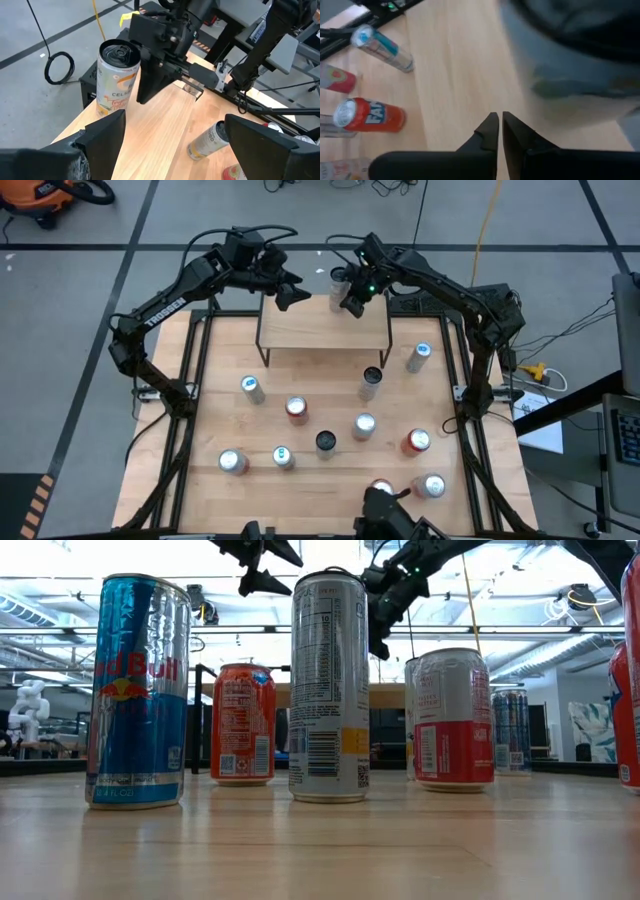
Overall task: Place canned beverage on shelf
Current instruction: Put the top left white-yellow soda can on the shelf, then put the middle right white-yellow soda can aligned with the other white-yellow can on the shelf
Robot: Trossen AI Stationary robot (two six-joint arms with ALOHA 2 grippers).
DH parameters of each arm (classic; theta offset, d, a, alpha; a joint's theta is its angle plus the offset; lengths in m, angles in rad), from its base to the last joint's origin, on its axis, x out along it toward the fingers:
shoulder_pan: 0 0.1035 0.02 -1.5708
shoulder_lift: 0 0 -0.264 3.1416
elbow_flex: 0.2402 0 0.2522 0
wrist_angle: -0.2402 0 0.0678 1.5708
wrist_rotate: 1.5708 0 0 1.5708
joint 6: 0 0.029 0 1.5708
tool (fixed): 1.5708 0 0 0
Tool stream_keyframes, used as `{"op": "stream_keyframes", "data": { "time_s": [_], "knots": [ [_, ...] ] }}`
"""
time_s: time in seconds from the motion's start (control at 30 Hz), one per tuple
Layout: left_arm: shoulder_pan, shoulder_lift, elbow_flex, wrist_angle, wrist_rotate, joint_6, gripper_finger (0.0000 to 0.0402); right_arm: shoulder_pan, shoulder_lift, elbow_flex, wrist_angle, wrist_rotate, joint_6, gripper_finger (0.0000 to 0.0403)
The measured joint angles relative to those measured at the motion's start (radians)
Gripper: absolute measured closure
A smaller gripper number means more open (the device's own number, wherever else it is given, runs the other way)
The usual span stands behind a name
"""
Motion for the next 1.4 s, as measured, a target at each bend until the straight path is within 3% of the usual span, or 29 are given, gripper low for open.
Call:
{"op": "stream_keyframes", "data": {
  "time_s": [0.83,1.13,1.4],
  "knots": [
    [0.000,0.000,0.000,-0.003,0.000,-0.002,0.0061,-0.050,0.000,0.000,0.008,-0.006,-0.007,0.0403],
    [0.000,0.000,0.000,-0.009,0.000,-0.002,0.0061,-0.046,-0.016,0.000,-0.167,-0.008,-0.044,0.0403],
    [0.000,0.000,0.000,-0.084,0.025,-0.003,0.0061,-0.021,-0.152,0.000,-0.259,-0.006,0.006,0.0403]
  ]
}}
